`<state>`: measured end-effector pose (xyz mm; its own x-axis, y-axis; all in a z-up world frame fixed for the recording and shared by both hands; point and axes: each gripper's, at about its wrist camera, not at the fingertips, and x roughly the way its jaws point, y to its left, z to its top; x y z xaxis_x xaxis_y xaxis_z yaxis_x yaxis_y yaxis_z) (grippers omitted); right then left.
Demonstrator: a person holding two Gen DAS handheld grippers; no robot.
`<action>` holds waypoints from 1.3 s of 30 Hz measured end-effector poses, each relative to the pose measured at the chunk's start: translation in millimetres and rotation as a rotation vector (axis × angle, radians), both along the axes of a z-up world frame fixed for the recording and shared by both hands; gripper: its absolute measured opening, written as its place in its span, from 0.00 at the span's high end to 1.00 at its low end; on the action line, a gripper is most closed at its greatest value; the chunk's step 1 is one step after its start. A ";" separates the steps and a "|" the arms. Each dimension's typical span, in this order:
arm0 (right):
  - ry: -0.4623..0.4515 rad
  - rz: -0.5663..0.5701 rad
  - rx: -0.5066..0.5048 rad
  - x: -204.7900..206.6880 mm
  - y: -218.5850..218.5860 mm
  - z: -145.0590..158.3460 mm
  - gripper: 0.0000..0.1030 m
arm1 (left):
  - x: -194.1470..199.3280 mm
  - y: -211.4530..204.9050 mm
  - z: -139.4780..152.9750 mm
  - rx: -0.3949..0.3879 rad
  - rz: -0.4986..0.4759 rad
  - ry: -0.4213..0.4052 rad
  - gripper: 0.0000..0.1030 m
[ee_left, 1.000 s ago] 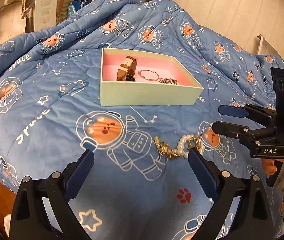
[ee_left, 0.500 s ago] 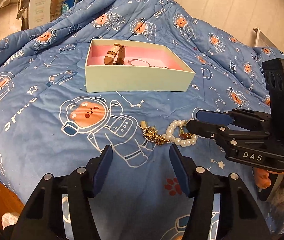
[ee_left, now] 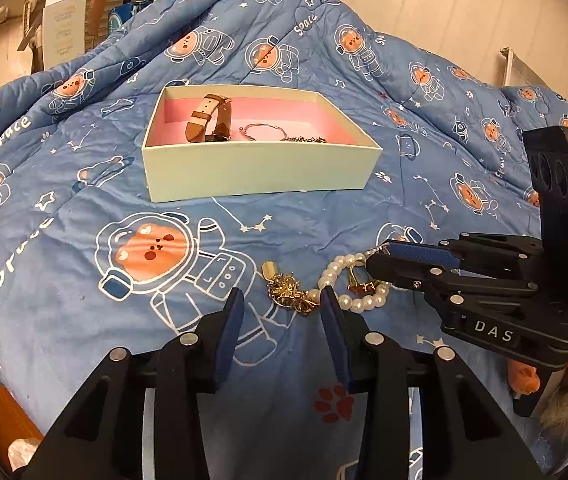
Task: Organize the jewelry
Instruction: 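Move both tools to the pearl bracelet and gold charms beside the box, then grasp the pearl bracelet with the left tool while the right tool grasps a gold hoop earring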
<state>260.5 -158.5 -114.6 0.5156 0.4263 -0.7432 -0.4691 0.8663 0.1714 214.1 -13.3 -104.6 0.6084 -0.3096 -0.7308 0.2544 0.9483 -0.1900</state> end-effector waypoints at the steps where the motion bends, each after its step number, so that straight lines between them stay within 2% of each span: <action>1: -0.001 -0.005 0.002 -1.0 -1.9 0.6 0.82 | -0.2 -1.1 1.0 -0.003 -0.004 -0.003 0.65; 4: -0.001 -0.025 0.010 -3.0 -10.2 2.5 0.82 | -5.1 -9.5 6.9 -0.028 -0.053 -0.022 0.65; 10: 0.005 -0.047 0.002 -7.6 -26.3 3.3 0.82 | -7.8 -36.2 3.3 0.075 -0.117 -0.056 0.65; 14: 0.014 -0.060 0.003 -10.0 -35.1 1.6 0.82 | -2.5 -42.3 4.2 0.074 -0.184 -0.049 0.64; 16: 0.018 -0.067 0.004 -10.8 -37.9 0.2 0.82 | -0.1 -46.2 4.8 0.104 -0.193 -0.063 0.61; 22: 0.022 -0.077 0.012 -12.0 -42.2 -0.8 0.82 | 12.7 -40.8 8.5 0.097 -0.205 -0.063 0.61; 26: 0.041 -0.084 0.025 -9.1 -44.4 -3.5 0.82 | 24.1 -44.8 1.6 0.193 -0.258 -0.029 0.72; 28: 0.047 -0.089 0.030 -8.5 -45.2 -4.4 0.82 | 28.0 -47.6 -3.5 0.225 -0.284 -0.014 0.82; 30: 0.048 -0.088 0.031 -9.5 -44.6 -4.6 0.82 | 31.5 -51.5 -8.9 0.248 -0.307 0.005 0.85; 34: 0.045 -0.077 0.027 -10.3 -41.9 -3.5 0.82 | 34.4 -65.5 -12.7 0.311 -0.358 0.009 0.86; 36: 0.044 -0.075 0.028 -10.2 -41.2 -3.1 0.82 | 35.7 -69.3 -12.2 0.319 -0.363 0.006 0.90; 39: 0.039 -0.073 0.030 -10.6 -40.1 -1.1 0.82 | 36.3 -66.8 -9.3 0.278 -0.338 0.007 0.91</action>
<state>249.9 -198.6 -115.8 0.5169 0.4111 -0.7509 -0.3975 0.8921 0.2148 250.4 -80.1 -113.9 0.5014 -0.2811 -0.8183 0.5584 0.8275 0.0579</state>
